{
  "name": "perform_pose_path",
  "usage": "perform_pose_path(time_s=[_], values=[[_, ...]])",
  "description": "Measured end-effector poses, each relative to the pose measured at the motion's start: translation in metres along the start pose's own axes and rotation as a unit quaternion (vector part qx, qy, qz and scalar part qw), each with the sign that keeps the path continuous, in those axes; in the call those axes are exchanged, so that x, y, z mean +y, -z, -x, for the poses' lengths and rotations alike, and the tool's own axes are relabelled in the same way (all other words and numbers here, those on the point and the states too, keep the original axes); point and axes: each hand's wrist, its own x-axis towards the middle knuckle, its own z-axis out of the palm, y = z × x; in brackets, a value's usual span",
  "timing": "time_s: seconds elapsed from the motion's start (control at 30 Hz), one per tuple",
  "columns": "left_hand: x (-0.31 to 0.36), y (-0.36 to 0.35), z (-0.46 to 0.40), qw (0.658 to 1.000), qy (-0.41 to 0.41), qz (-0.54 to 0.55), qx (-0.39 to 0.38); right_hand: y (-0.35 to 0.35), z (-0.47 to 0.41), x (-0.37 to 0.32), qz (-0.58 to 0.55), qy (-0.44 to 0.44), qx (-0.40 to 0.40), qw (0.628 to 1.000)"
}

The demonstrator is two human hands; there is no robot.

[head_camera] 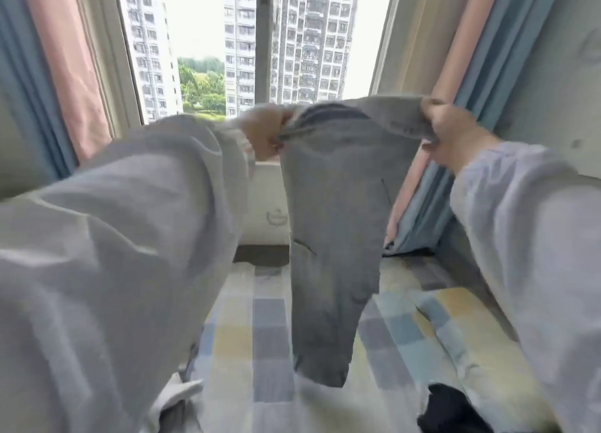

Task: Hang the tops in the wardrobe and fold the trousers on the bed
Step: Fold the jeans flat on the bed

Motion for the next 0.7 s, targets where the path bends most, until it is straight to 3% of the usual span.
perform_pose_path(time_s=[0.1,0.17,0.23,0.4,0.57,0.63,0.7], values=[[0.085,-0.017,0.032,0.983,-0.179,0.013,0.027,0.039,0.007,-0.061,-0.084,0.14,-0.012,0.987],[0.096,-0.02,0.048,0.976,-0.213,0.039,0.006,0.049,0.014,-0.061,-0.175,0.187,-0.052,0.965],[0.085,-0.026,0.06,0.976,-0.21,0.054,0.0,0.05,0.021,-0.046,-0.206,0.172,-0.085,0.96],[-0.04,-0.032,0.081,0.988,-0.08,0.114,0.064,0.029,0.034,0.067,-0.158,0.094,-0.113,0.976],[-0.215,-0.047,0.135,0.972,0.076,0.13,0.18,0.015,0.099,0.251,-0.049,-0.057,-0.162,0.984],[-0.306,-0.052,0.167,0.955,0.16,0.085,0.235,0.005,0.141,0.342,0.013,-0.168,-0.194,0.967],[-0.407,-0.06,0.203,0.931,0.254,0.007,0.262,-0.006,0.193,0.436,0.093,-0.288,-0.226,0.926]])
